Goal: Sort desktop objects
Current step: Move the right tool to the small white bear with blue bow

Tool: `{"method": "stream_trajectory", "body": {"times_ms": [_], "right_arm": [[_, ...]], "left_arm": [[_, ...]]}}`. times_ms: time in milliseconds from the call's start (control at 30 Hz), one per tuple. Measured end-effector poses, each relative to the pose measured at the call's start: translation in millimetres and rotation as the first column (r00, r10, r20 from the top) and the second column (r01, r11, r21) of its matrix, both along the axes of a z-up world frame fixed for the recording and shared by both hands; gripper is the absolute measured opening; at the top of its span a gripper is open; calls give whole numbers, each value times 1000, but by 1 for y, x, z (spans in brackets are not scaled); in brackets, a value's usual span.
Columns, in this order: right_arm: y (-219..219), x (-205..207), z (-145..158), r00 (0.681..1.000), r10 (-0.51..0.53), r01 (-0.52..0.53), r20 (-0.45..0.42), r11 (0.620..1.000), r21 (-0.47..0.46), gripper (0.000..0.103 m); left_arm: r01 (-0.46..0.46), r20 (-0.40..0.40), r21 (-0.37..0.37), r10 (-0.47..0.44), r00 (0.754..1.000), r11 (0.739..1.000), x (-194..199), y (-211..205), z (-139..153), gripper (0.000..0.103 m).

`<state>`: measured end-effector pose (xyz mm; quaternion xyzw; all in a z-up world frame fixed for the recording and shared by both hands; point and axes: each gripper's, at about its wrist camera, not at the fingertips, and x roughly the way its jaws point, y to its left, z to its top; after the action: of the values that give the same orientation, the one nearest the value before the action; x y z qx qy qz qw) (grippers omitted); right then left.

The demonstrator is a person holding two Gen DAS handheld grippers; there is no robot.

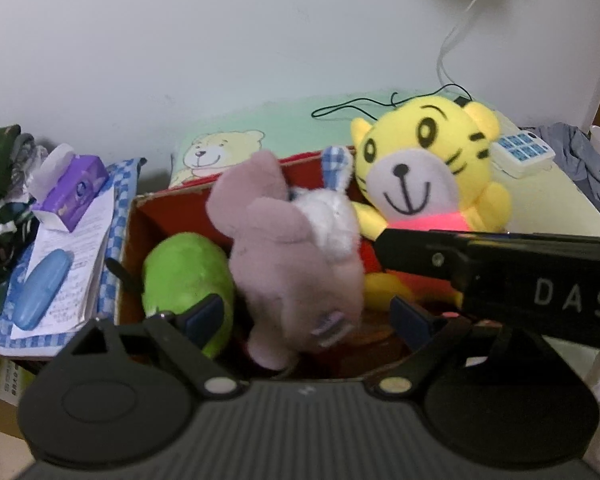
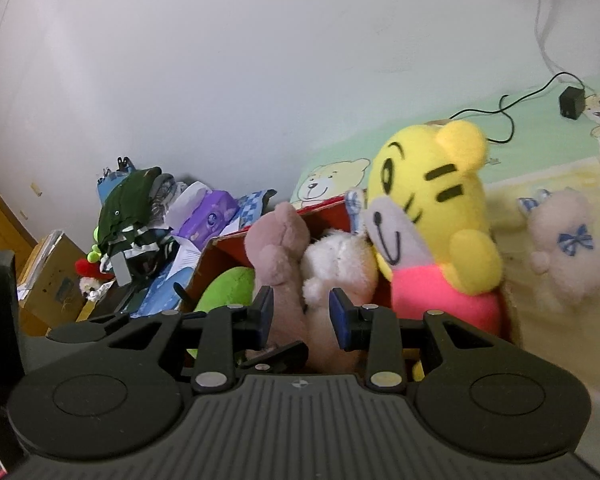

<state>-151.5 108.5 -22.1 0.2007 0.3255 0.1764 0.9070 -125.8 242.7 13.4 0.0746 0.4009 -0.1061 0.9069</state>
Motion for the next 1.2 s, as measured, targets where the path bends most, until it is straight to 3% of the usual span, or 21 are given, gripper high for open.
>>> {"method": "stream_trajectory", "body": {"times_ms": [300, 1200], "right_arm": [[-21, -7, 0, 1000, 5, -5, -7, 1000, 22, 35], [-127, -4, 7, 976, 216, -214, -18, 974, 76, 35]], "left_arm": [[-37, -16, 51, 38, 999, 998, -6, -19, 2, 91], [-191, -53, 59, 194, 980, 980, -23, -131, 8, 91]]}}
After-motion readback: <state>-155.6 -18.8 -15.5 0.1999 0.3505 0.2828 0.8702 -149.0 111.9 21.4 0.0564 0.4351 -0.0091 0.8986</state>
